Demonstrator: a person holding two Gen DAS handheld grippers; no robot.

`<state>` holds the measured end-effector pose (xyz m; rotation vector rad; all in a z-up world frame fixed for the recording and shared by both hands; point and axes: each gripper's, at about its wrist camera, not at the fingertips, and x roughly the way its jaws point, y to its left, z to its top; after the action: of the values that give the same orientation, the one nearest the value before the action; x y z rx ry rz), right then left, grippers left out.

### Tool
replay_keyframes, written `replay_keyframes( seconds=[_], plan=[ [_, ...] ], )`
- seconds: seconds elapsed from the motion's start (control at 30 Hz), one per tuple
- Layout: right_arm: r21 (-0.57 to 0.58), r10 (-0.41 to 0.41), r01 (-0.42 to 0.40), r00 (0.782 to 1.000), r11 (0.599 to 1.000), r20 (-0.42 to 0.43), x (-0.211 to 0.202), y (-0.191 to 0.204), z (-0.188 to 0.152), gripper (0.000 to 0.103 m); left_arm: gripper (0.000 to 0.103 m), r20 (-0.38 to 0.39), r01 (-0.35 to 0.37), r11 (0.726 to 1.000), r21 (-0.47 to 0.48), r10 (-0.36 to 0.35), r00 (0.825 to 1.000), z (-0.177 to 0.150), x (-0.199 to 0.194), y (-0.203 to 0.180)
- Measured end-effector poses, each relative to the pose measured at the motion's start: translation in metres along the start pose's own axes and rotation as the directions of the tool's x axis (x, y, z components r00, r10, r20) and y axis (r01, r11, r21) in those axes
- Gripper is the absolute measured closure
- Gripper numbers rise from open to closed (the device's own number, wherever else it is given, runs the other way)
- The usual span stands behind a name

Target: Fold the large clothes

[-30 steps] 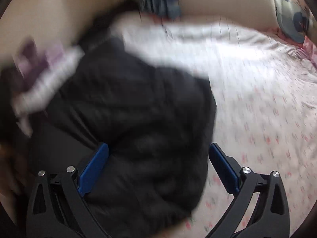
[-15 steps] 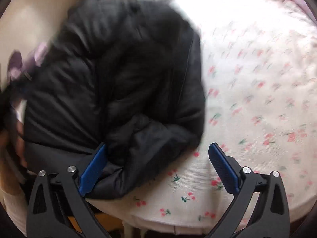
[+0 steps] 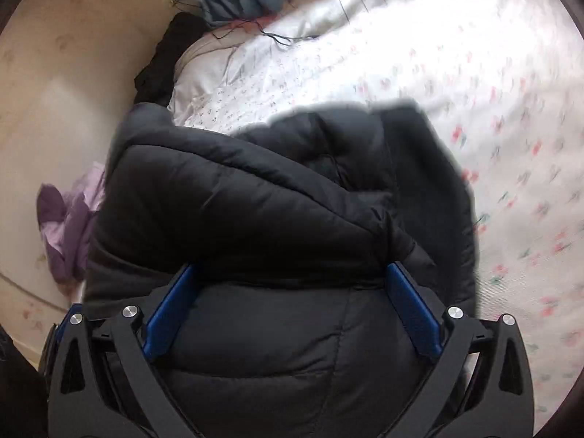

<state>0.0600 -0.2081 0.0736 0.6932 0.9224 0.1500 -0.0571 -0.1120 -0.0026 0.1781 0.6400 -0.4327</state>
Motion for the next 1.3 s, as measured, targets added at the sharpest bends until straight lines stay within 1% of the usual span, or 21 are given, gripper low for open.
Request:
replay_keyframes(
  seconds=[0.07, 0.13, 0.2, 0.27, 0.3, 0.33, 0.37, 0.4, 0.43, 0.47, 0.6, 0.63, 0.7, 0.73, 0.8, 0.9, 1.1, 1.17, 1.2, 1.27, 1.3],
  plan=[
    [-0.007, -0.005, 0.005, 1.0, 1.0, 0.019, -0.01, 0.002, -0.003, 0.006, 0.007, -0.004, 0.006, 1.0, -0.02, -0.006, 1.0, 0.001, -0.003, 0.003],
    [-0.043, -0.007, 0.011, 0.995, 0.999, 0.096, -0.03, 0.007, -0.012, 0.006, 0.007, -0.007, 0.018, 0.999, -0.028, -0.018, 1.0, -0.001, -0.007, 0.005],
    [-0.09, -0.003, 0.02, 0.983, 0.996, 0.183, -0.063, 0.018, -0.034, 0.006, 0.007, -0.005, 0.012, 1.0, -0.013, -0.012, 1.0, -0.003, -0.013, 0.005],
    [-0.131, -0.027, 0.058, 0.972, 0.99, 0.232, -0.085, 0.024, -0.06, 0.006, 0.007, 0.003, 0.001, 1.0, 0.003, -0.001, 1.0, -0.005, -0.019, 0.003],
    [-0.15, -0.06, 0.098, 0.969, 0.984, 0.241, -0.087, 0.027, -0.077, 0.006, 0.007, 0.006, -0.001, 1.0, 0.006, 0.001, 1.0, -0.006, -0.02, 0.003],
    [-0.152, -0.095, 0.129, 0.972, 0.98, 0.214, -0.081, 0.025, -0.086, 0.006, 0.007, 0.008, 0.001, 1.0, 0.007, -0.001, 1.0, -0.007, -0.023, 0.002],
    [-0.149, -0.115, 0.135, 0.984, 0.98, 0.134, -0.064, 0.023, -0.094, 0.006, 0.007, 0.008, 0.007, 1.0, 0.008, -0.007, 1.0, -0.007, -0.025, 0.003],
    [-0.111, -0.053, 0.058, 0.997, 0.992, 0.048, -0.048, 0.011, -0.102, 0.006, 0.007, 0.01, 0.01, 1.0, 0.007, -0.01, 1.0, -0.007, -0.026, 0.002],
    [-0.068, -0.025, 0.028, 0.999, 0.997, 0.038, -0.048, 0.001, -0.107, 0.006, 0.007, 0.015, 0.013, 1.0, 0.004, -0.013, 1.0, -0.007, -0.029, 0.001],
    [-0.052, -0.024, 0.026, 0.999, 0.998, 0.042, -0.05, -0.001, -0.108, 0.006, 0.007, 0.017, 0.016, 1.0, 0.003, -0.016, 1.0, -0.007, -0.031, 0.001],
    [-0.088, -0.048, 0.058, 0.994, 0.994, 0.102, -0.073, 0.011, -0.111, 0.006, 0.007, 0.027, 0.014, 1.0, 0.013, -0.015, 1.0, -0.01, -0.037, 0.0],
    [-0.092, -0.065, 0.076, 0.991, 0.993, 0.115, -0.076, 0.012, -0.113, 0.006, 0.007, 0.027, 0.009, 1.0, 0.018, -0.009, 1.0, -0.01, -0.037, 0.0],
    [-0.074, -0.095, 0.107, 0.985, 0.992, 0.142, -0.091, 0.006, -0.124, 0.006, 0.007, 0.028, 0.011, 1.0, 0.015, -0.011, 1.0, -0.011, -0.039, 0.001],
    [-0.056, -0.094, 0.103, 0.985, 0.993, 0.143, -0.094, 0.002, -0.128, 0.006, 0.007, 0.03, 0.015, 1.0, 0.013, -0.015, 0.999, -0.011, -0.041, 0.001],
    [-0.023, -0.088, 0.091, 0.988, 0.996, 0.131, -0.092, -0.011, -0.14, 0.006, 0.007, 0.036, 0.016, 1.0, 0.012, -0.016, 0.999, -0.012, -0.044, 0.002],
    [0.034, -0.043, 0.039, 0.995, 0.999, 0.094, -0.077, -0.013, -0.144, 0.006, 0.007, 0.039, 0.014, 1.0, 0.011, -0.014, 0.999, -0.014, -0.046, 0.001],
    [0.056, 0.026, -0.03, 0.998, 0.998, 0.063, -0.06, -0.009, -0.15, 0.006, 0.007, 0.038, 0.015, 1.0, 0.003, -0.016, 0.999, -0.015, -0.047, 0.001],
    [0.047, 0.024, -0.026, 0.999, 0.999, 0.049, -0.061, -0.01, -0.148, 0.006, 0.007, 0.028, 0.038, 0.999, -0.006, -0.038, 0.999, -0.015, -0.046, 0.001],
    [0.036, 0.014, -0.016, 0.999, 0.999, 0.044, -0.063, -0.013, -0.146, 0.006, 0.007, 0.011, 0.065, 0.998, -0.026, -0.064, 0.998, -0.015, -0.043, 0.004],
    [0.02, -0.03, 0.029, 0.999, 0.999, 0.045, -0.067, -0.016, -0.143, 0.006, 0.007, -0.021, 0.091, 0.993, -0.072, -0.093, 0.995, -0.014, -0.038, 0.011],
    [-0.001, -0.066, 0.066, 0.997, 0.998, 0.039, -0.071, -0.015, -0.143, 0.006, 0.007, -0.039, 0.106, 0.989, -0.103, -0.11, 0.993, -0.014, -0.034, 0.016]
  ],
)
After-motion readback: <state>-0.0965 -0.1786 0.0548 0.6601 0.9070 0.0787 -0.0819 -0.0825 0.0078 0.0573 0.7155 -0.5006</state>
